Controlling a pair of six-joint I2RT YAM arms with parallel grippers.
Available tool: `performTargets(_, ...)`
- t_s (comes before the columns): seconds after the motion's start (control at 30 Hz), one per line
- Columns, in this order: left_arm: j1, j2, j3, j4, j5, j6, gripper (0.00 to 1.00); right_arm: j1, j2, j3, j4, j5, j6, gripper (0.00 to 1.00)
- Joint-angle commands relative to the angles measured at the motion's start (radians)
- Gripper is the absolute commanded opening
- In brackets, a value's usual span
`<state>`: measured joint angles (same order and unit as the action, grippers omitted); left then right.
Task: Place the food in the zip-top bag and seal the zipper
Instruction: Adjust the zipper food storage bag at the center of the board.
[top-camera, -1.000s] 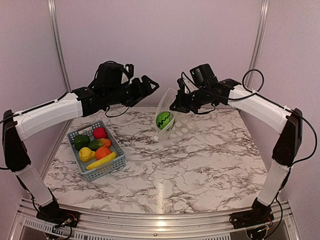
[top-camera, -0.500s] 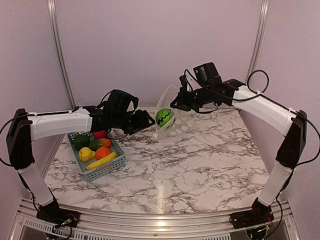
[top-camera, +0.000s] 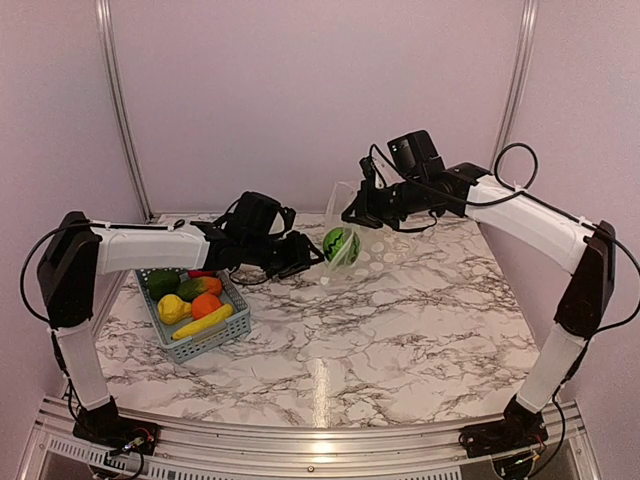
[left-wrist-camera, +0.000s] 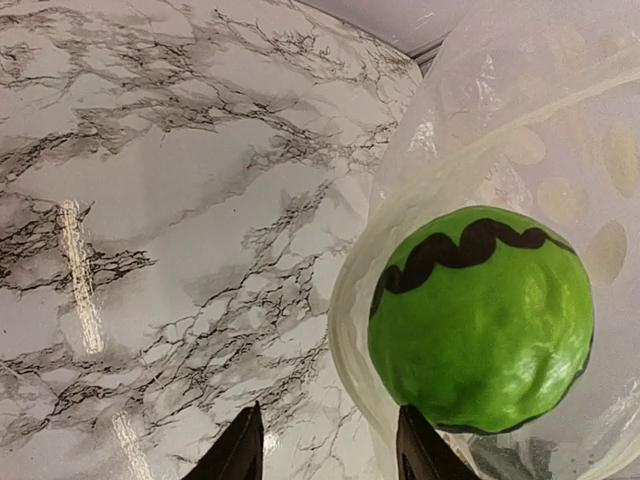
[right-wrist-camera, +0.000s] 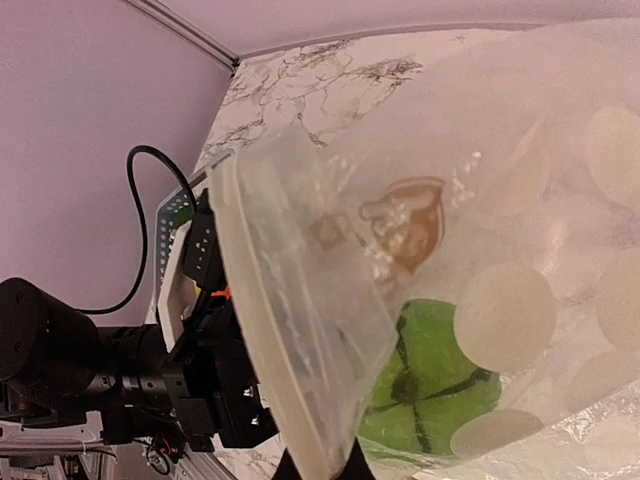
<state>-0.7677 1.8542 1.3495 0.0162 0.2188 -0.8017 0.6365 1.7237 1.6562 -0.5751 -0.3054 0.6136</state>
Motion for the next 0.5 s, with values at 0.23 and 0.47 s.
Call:
performTargets(0.23,-0.005,0.033,-0.016,0.208,0.117,-0.044,0.52,-0.006,-0.050,-0.015,0.044,0.000,0.017,0.00)
performTargets(0.47,-0.003,0.050,-0.016,0.258,0.133,-0.079,0.36,-0.018,-0.050,-0.027,0.065,-0.017,0.031,0.00)
